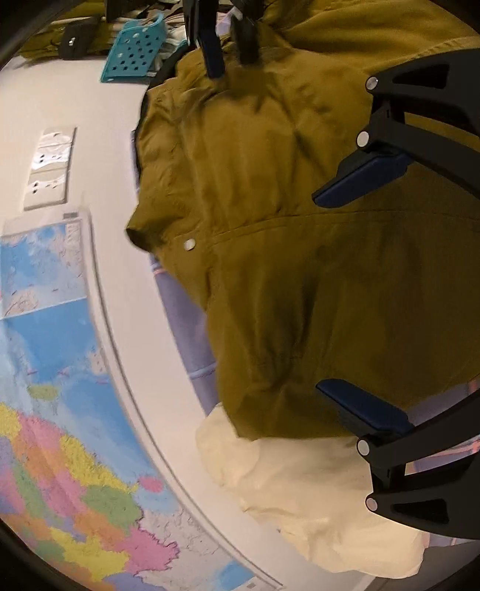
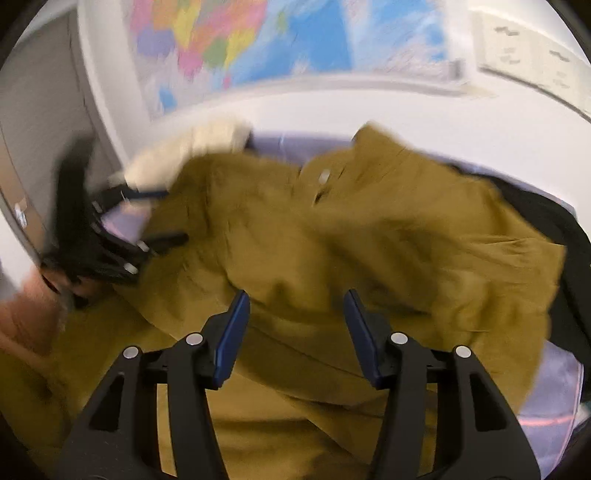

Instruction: Fold large clothes

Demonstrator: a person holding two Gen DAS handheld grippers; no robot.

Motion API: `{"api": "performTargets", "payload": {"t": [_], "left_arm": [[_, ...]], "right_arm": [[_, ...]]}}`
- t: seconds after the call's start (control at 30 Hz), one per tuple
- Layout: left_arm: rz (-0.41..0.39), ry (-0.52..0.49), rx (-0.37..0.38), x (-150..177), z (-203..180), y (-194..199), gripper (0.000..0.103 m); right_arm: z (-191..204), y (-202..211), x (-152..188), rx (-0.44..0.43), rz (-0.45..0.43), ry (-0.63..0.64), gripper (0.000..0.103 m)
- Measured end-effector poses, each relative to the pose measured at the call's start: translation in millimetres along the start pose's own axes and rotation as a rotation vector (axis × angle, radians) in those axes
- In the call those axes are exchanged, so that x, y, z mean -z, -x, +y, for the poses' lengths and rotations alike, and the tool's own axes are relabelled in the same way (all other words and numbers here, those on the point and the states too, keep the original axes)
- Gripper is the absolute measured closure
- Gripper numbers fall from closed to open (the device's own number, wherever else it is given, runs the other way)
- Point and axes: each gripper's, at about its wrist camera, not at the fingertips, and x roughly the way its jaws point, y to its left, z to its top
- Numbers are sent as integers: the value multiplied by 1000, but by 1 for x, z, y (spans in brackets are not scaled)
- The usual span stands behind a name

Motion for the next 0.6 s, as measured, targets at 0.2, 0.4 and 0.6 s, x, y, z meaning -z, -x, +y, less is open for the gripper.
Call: {"api": "performTargets", "payload": {"t": [0.2, 0.4, 0.6], "left_arm": [[121, 59, -1, 14, 11, -31, 13], [69, 47, -16, 18, 10, -7, 13], [73, 16, -39, 36, 11, 5, 12]], "right_arm": [[-11, -34, 12, 4, 74, -55, 54], [-12, 9, 22, 11, 7, -77, 52], [-45, 31, 40, 109, -17, -187, 52]]}}
